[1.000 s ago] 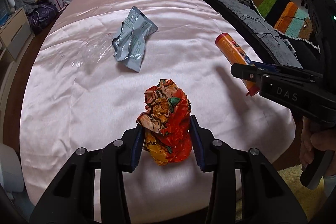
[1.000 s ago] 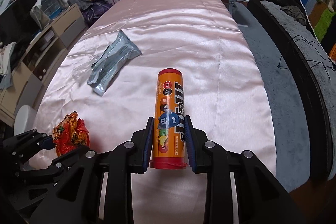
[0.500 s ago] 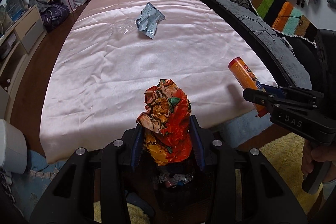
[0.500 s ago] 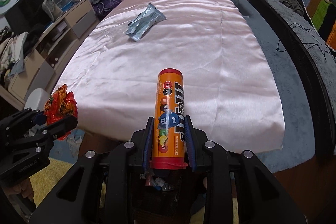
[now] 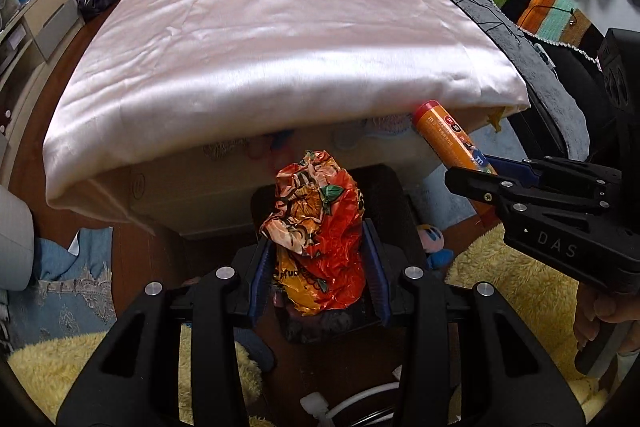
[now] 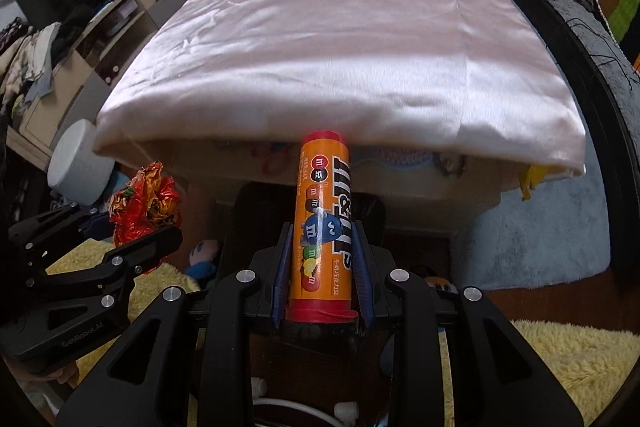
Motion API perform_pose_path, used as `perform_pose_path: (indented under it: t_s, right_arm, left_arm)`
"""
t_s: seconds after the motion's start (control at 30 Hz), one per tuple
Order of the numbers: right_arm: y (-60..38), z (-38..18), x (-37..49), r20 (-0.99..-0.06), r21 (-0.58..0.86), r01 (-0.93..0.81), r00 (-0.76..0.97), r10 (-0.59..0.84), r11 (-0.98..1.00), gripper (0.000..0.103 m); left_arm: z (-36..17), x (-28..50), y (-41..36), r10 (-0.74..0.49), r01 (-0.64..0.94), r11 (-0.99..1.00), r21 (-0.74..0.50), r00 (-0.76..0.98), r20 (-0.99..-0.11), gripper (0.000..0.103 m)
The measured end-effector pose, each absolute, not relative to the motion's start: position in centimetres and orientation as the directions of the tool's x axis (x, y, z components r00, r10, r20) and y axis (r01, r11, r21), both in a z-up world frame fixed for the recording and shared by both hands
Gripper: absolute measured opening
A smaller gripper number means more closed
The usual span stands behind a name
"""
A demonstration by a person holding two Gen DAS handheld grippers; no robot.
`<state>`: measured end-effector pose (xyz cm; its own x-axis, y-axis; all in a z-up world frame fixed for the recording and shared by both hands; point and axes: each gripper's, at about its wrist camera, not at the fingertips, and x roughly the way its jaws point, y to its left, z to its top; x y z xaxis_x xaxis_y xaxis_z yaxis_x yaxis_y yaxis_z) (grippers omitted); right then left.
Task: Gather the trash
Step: 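Lower the tube and wrapper into the black bin and open both tools, then raise both tools back over the table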
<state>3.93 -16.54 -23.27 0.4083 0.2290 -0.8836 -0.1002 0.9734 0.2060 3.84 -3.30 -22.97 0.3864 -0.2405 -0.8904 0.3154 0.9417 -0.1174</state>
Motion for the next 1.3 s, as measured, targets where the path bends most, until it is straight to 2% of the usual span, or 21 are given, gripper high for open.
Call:
perform_pose_path:
  t_s: [0.2,0.6,0.63,0.67,0.73,0.8,0.83,0.97,1.03,1.3]
  right_arm:
    - [-16.8,-25.3,3.5,-0.893,0.276,-0.076,0.349,0.285,0.958,0.029]
    - [-16.4,-26.2,4.1,-0.898,0.277,-0.041,0.345,0.273,0.96,0.031]
    - [-16.4,-26.2,4.2,-0.896,0.278,-0.039,0.35,0.274,0.96,0.036]
    - [-16.4,-26.0,4.2,-0.895,0.274,-0.036,0.356,0.269,0.961,0.047]
    - [-16.6,-25.6,4.3,-0.889,0.274,-0.026,0.374,0.264,0.961,0.057]
    - [-16.9,-25.3,4.4,-0.885,0.274,-0.017,0.388,0.258,0.962,0.058]
    - [-17.1,-25.0,4.4,-0.884,0.267,-0.011,0.395,0.25,0.964,0.063]
    - [-17.7,-24.1,4.5,-0.885,0.21,0.019,0.429,0.182,0.977,0.087]
    - [-18.2,-23.7,4.7,-0.881,0.194,0.022,0.443,0.165,0.981,0.089]
    - [-19.4,-21.2,5.9,-0.85,0.204,0.027,0.501,0.164,0.979,0.092]
  left_arm:
    - [-25.2,3.2,-3.0,-0.253,0.314,0.939,-0.143,0.345,-0.904,0.039]
    - [-27.5,3.9,-2.7,-0.264,0.298,0.938,-0.175,0.29,-0.92,0.042]
    - [-27.5,4.0,-2.6,-0.266,0.295,0.939,-0.178,0.29,-0.919,0.043]
    - [-27.5,4.0,-2.5,-0.267,0.291,0.94,-0.181,0.29,-0.919,0.043]
    - [-27.7,4.1,-2.3,-0.26,0.28,0.943,-0.179,0.286,-0.922,0.055]
    - [-27.5,4.2,-2.1,-0.254,0.271,0.946,-0.176,0.289,-0.923,0.064]
    - [-27.4,4.2,-1.9,-0.255,0.266,0.948,-0.177,0.293,-0.921,0.072]
    - [-26.4,4.3,-1.1,-0.25,0.246,0.953,-0.174,0.322,-0.913,0.086]
    - [-25.6,4.5,-0.7,-0.248,0.237,0.956,-0.173,0.341,-0.907,0.094]
    - [-22.1,5.5,-0.3,-0.235,0.248,0.959,-0.139,0.42,-0.877,0.095]
